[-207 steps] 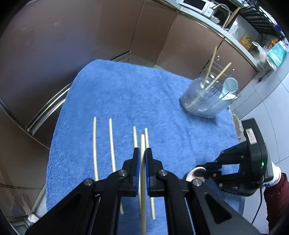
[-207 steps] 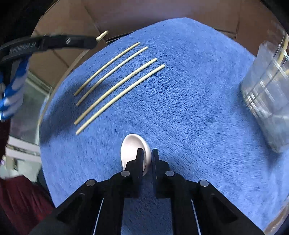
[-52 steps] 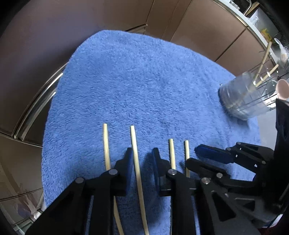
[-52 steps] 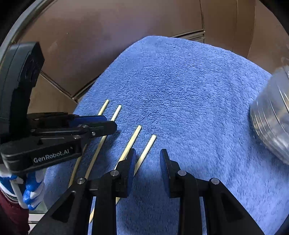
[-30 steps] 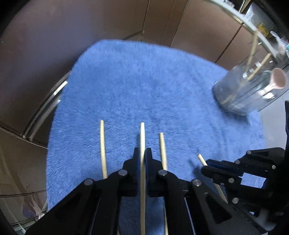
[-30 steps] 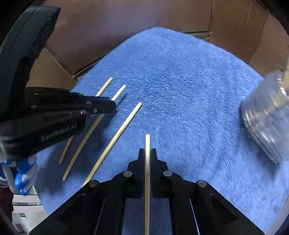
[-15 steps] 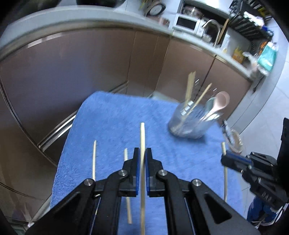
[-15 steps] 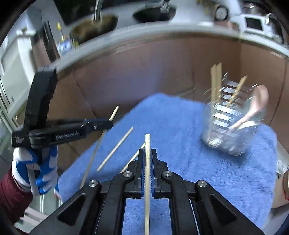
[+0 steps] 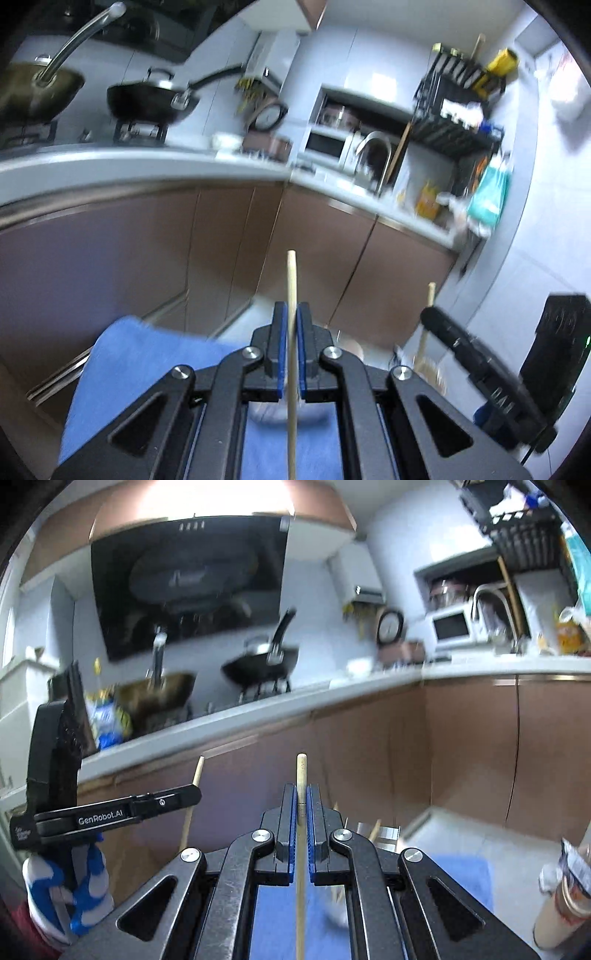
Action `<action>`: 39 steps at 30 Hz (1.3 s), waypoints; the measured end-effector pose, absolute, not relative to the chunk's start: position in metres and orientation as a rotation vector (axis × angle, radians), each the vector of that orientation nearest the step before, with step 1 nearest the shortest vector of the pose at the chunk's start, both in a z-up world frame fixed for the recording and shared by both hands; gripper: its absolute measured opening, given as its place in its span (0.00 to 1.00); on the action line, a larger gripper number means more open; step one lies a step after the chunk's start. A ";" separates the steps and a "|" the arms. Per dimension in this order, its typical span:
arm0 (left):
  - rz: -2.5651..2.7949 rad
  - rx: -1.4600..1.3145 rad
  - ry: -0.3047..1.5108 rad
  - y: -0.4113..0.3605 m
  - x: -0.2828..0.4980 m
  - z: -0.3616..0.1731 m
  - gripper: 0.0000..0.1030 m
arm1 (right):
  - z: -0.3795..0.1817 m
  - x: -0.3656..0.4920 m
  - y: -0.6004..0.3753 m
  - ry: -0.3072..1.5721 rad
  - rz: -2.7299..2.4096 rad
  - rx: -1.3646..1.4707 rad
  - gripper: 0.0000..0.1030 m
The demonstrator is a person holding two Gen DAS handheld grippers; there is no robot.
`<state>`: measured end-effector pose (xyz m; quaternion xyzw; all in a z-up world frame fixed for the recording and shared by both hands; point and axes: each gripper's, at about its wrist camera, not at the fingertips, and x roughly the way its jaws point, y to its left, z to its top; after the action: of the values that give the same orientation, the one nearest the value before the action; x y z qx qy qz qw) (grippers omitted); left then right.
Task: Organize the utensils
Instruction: 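Carry both chopsticks into the glass holder and open both tools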
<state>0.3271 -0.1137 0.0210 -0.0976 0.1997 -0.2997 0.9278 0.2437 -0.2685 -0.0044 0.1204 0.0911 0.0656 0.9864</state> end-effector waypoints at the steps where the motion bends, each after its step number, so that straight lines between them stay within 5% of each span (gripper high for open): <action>1: -0.613 -0.212 0.383 -0.118 0.331 0.026 0.04 | -0.001 0.252 -0.272 0.150 0.120 0.246 0.05; 13: -0.560 -0.332 0.285 -0.167 0.421 -0.003 0.04 | -0.019 0.335 -0.301 0.010 0.018 0.330 0.05; 33: -0.439 -0.261 0.215 -0.183 0.418 -0.077 0.05 | -0.080 0.342 -0.289 0.091 -0.049 0.223 0.06; 39: -0.421 -0.251 0.216 -0.169 0.401 -0.066 0.06 | -0.069 0.321 -0.292 0.076 -0.062 0.237 0.25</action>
<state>0.4010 -0.1686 -0.0657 -0.1241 0.1066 -0.2079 0.9644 0.3212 -0.2917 -0.0688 0.1181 0.0378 -0.0311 0.9918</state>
